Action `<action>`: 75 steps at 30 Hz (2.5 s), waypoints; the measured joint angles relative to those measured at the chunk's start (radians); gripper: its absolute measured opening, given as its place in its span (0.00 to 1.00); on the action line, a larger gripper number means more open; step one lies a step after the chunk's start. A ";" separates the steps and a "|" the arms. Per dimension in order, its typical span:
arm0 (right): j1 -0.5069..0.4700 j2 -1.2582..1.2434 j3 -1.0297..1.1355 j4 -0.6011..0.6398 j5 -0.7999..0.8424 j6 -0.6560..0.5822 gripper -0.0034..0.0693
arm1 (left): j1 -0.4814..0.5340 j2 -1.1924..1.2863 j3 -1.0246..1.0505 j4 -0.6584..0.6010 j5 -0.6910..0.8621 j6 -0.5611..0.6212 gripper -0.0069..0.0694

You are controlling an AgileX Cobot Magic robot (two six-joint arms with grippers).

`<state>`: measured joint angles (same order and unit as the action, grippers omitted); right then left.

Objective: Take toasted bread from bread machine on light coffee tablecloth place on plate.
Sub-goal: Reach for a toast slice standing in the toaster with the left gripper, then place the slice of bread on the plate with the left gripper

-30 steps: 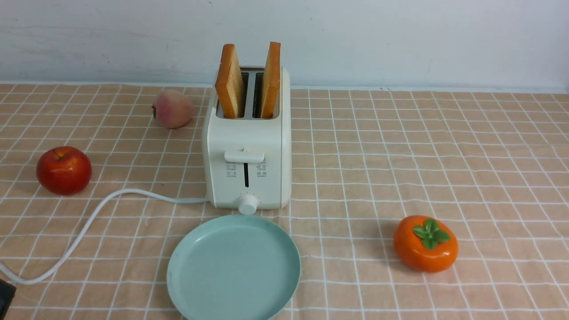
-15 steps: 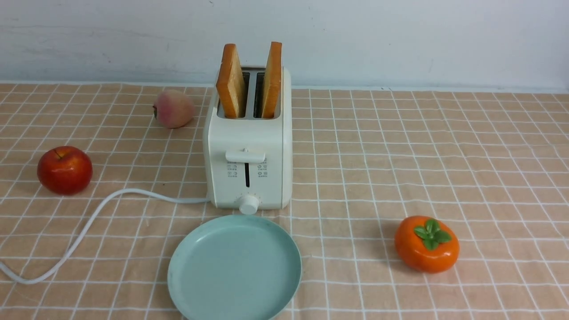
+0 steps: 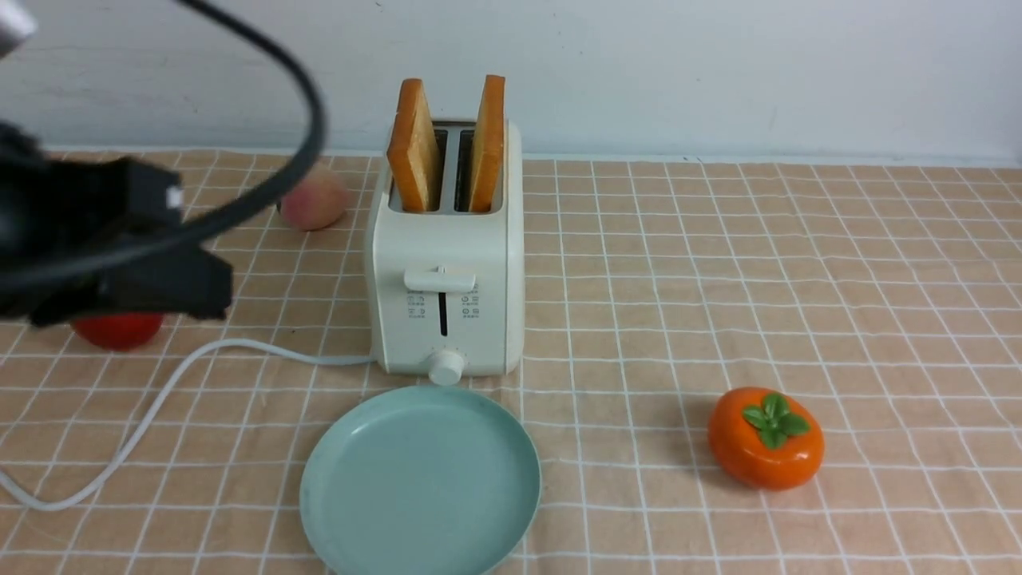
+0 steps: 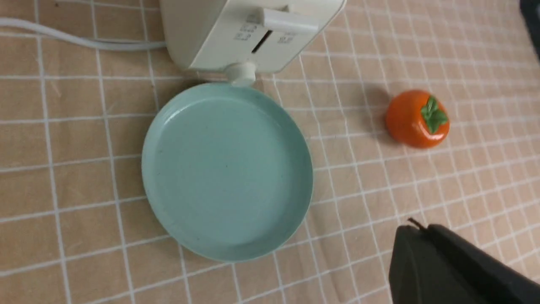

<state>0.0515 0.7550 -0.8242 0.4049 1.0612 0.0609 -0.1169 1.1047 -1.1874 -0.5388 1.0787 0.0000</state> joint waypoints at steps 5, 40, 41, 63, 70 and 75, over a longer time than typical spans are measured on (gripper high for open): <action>0.002 0.017 0.018 0.025 0.062 -0.061 0.03 | -0.102 0.249 -0.298 0.044 0.057 0.043 0.07; 0.002 -0.004 0.020 0.048 0.108 -0.067 0.06 | -0.194 0.906 -0.797 0.436 -0.165 -0.188 0.20; 0.002 -0.004 0.020 0.048 0.108 -0.067 0.06 | -0.194 0.901 -0.797 0.439 -0.156 -0.196 0.19; 0.002 -0.004 0.020 0.107 0.060 -0.094 0.10 | -0.194 0.237 -0.159 0.173 -0.007 -0.210 0.21; 0.002 -0.004 0.020 0.107 0.059 -0.094 0.11 | -0.194 0.234 0.206 -0.163 -0.312 0.018 0.21; 0.002 -0.004 0.020 0.104 0.059 -0.094 0.12 | -0.194 0.294 0.334 -0.288 -0.437 0.203 0.21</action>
<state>0.0536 0.7513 -0.8046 0.5091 1.1204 -0.0327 -0.3111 1.3991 -0.8530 -0.8273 0.6413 0.2027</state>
